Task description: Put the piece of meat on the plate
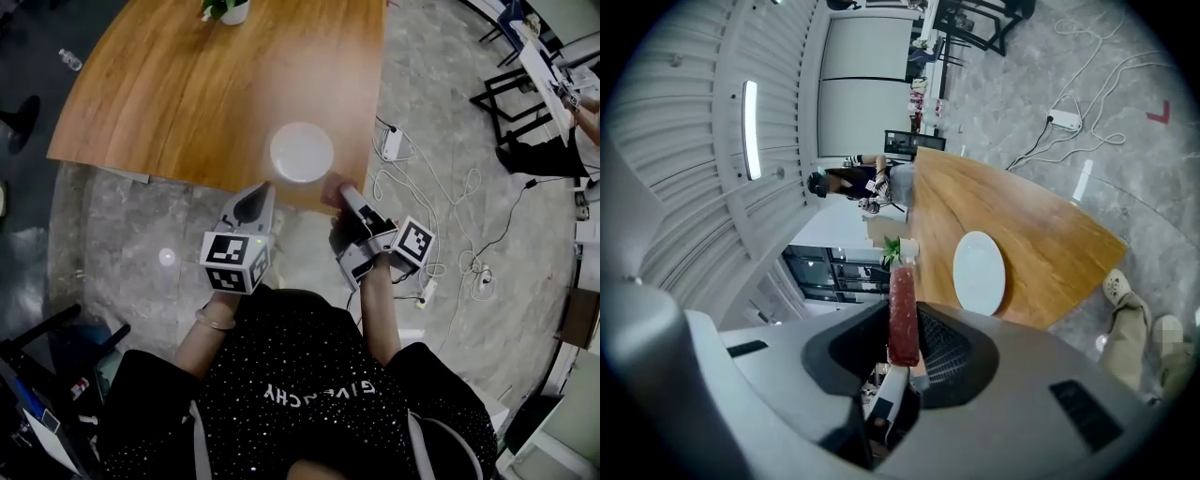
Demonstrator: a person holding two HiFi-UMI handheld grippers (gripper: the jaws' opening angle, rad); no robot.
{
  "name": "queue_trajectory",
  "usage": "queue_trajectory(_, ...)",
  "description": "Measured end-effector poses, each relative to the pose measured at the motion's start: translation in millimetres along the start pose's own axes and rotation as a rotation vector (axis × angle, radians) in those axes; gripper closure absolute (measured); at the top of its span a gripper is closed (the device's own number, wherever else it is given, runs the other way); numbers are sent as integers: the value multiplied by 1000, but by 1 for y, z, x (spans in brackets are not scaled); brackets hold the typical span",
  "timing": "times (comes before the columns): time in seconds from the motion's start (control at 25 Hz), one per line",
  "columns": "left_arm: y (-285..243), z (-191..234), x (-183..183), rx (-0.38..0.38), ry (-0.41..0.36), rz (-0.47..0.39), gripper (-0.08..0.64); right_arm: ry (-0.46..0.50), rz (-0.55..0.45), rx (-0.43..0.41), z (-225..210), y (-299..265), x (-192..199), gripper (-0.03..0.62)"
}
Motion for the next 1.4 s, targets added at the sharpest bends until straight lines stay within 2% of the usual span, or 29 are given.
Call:
queue_trajectory(0.28, -46, 18, -28, 22, 1, 33, 551, -9, 20, 37, 4, -42, -27, 492)
queue_trajectory(0.64, -107, 40, -37, 91, -7, 93, 551, -24, 23, 80, -12, -89, -61, 492)
queue_trajectory(0.8, -122, 48, -36, 131, -18, 124, 551, 8, 34, 104, -20, -106, -65, 492)
queue_trajectory(1.08, -146, 67, -28, 118, 6, 167, 551, 43, 116, 215, -43, -127, -63, 492)
queue_trajectory(1.28, -164, 77, -27, 105, 22, 166, 551, 74, 217, 304, -60, -147, -50, 492)
queue_trajectory(1.4, -168, 75, -29, 94, 12, 143, 551, 146, 284, 337, -62, -157, -42, 492)
Point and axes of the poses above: the fingertips, and each gripper's own axes: y backward along the fingers, z to its left, x out of its underside, the point moved 4 cm from there along y, backward along the fingers, and after that the axes turned 3 degrees about y, right-handed, at the moved point
